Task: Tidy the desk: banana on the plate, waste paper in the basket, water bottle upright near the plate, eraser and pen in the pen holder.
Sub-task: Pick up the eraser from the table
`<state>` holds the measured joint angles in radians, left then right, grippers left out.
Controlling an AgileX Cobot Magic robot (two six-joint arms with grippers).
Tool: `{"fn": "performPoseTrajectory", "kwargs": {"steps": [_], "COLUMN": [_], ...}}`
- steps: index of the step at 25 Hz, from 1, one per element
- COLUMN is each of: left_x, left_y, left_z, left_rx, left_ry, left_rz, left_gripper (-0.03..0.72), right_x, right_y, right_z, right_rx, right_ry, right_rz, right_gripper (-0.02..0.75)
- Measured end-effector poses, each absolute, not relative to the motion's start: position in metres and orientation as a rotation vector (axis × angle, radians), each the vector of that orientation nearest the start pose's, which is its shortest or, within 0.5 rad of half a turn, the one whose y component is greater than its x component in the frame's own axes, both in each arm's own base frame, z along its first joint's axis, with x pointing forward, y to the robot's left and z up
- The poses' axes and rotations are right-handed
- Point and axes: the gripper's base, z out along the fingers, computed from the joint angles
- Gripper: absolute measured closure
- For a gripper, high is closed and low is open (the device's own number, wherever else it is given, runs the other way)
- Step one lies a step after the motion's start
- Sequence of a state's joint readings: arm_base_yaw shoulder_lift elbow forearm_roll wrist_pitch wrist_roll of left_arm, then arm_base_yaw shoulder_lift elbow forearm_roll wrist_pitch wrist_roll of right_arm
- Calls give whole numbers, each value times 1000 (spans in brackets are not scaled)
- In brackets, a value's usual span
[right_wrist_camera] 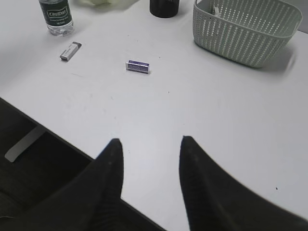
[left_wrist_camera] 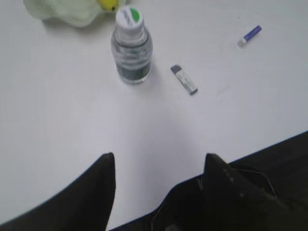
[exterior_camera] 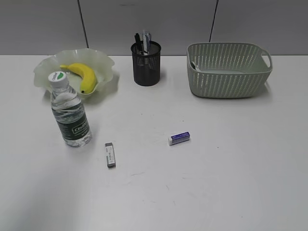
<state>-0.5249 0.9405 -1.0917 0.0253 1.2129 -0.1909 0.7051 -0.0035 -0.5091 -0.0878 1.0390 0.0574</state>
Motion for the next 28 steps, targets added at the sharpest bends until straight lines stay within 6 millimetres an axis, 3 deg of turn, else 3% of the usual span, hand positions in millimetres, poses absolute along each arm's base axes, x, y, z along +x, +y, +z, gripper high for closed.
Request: {"fn": "performPoseTrajectory", "kwargs": {"steps": [3, 8, 13, 18, 23, 28], "left_x": [91, 44, 9, -6, -5, -5], "left_y": [-50, -23, -2, 12, 12, 12], "left_z": [355, 311, 297, 290, 289, 289], "left_rx": [416, 394, 353, 330, 330, 330], "left_ry": [2460, 2318, 2073, 1977, 1981, 1981], "left_rz": [-271, -323, -396, -349, -339, -339], "left_gripper": [253, 253, 253, 253, 253, 253], "right_x": [4, 26, 63, 114, 169, 221], "right_y": [-5, 14, 48, 90, 136, 180], "right_z": [285, 300, 306, 304, 290, 256], "right_rx": [-654, -679, -758, -892, -1190, -1522], "right_ry": [1938, 1898, 1893, 1994, 2040, 2063], "right_rz": [373, 369, 333, 244, 82, -47], "right_gripper": [416, 416, 416, 416, 416, 358]}}
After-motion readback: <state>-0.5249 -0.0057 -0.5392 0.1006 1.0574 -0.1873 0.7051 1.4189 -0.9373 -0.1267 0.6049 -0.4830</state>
